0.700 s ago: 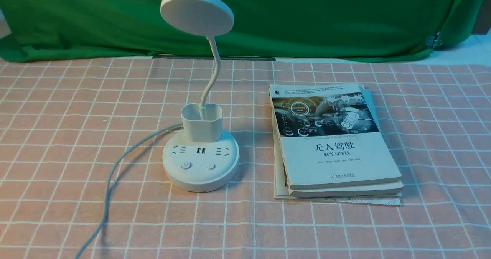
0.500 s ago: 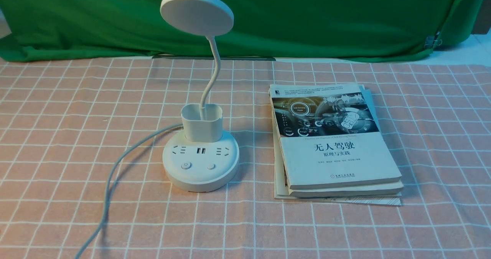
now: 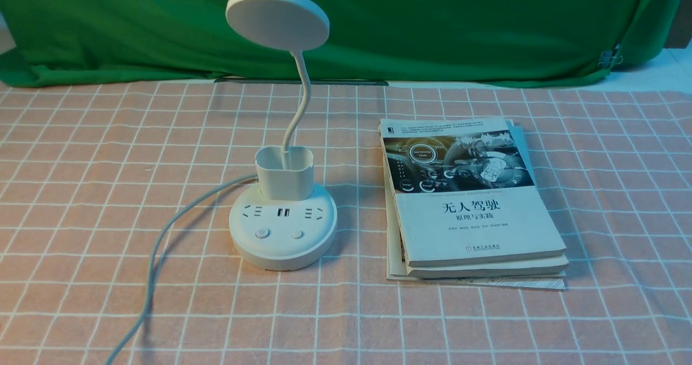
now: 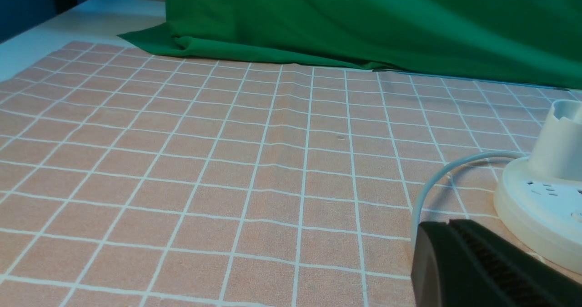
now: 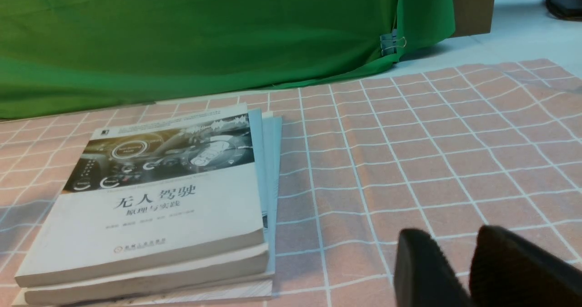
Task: Turn on the table lamp on the pink coffee tablecloth with your hand.
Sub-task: 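Press the power button on the lamp base to turn the lamp on with the left gripper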
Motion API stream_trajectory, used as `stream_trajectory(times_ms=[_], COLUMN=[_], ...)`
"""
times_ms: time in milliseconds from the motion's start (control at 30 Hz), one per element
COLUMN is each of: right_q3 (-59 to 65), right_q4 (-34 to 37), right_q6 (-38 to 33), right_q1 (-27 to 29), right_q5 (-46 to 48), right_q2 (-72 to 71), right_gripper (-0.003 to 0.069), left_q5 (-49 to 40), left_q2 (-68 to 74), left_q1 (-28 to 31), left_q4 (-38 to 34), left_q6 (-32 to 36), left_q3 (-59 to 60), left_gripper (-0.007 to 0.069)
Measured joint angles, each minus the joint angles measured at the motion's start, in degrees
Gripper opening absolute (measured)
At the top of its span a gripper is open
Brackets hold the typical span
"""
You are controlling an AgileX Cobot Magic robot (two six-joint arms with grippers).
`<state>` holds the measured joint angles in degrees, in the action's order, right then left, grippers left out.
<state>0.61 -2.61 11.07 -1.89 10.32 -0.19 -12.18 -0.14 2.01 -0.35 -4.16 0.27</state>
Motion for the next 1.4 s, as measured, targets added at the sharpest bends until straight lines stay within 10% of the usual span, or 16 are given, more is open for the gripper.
stream_trajectory(times_ms=[500, 633, 767, 1067, 1400], right_q3=[0.0, 0.0, 0.0, 0.0, 0.0], right_q4=[0.0, 0.0, 0.0, 0.0, 0.0], right_q6=[0.0, 0.0, 0.0, 0.0, 0.0], right_q1=[0.0, 0.0, 0.0, 0.0, 0.0], right_q5=[0.0, 0.0, 0.0, 0.0, -0.1], right_q2=[0.0, 0.0, 0.0, 0.0, 0.0], right_gripper=[0.0227, 0.0227, 0.0227, 0.0227, 0.0227], left_q5=[3.7, 7.8, 8.8, 8.2, -23.4], left_q2=[0.0, 0.0, 0.0, 0.0, 15.8], left_q1=[0.0, 0.0, 0.0, -0.1, -0.5], left_q4=[-2.8, -33.6, -43.0, -40.6, -17.6], left_q6=[-2.9, -24.2, -30.4, -32.0, -14.0], left_q3=[0.0, 0.0, 0.0, -1.0, -34.7], left_gripper=[0.0021, 0.0021, 0.0021, 0.0021, 0.0021])
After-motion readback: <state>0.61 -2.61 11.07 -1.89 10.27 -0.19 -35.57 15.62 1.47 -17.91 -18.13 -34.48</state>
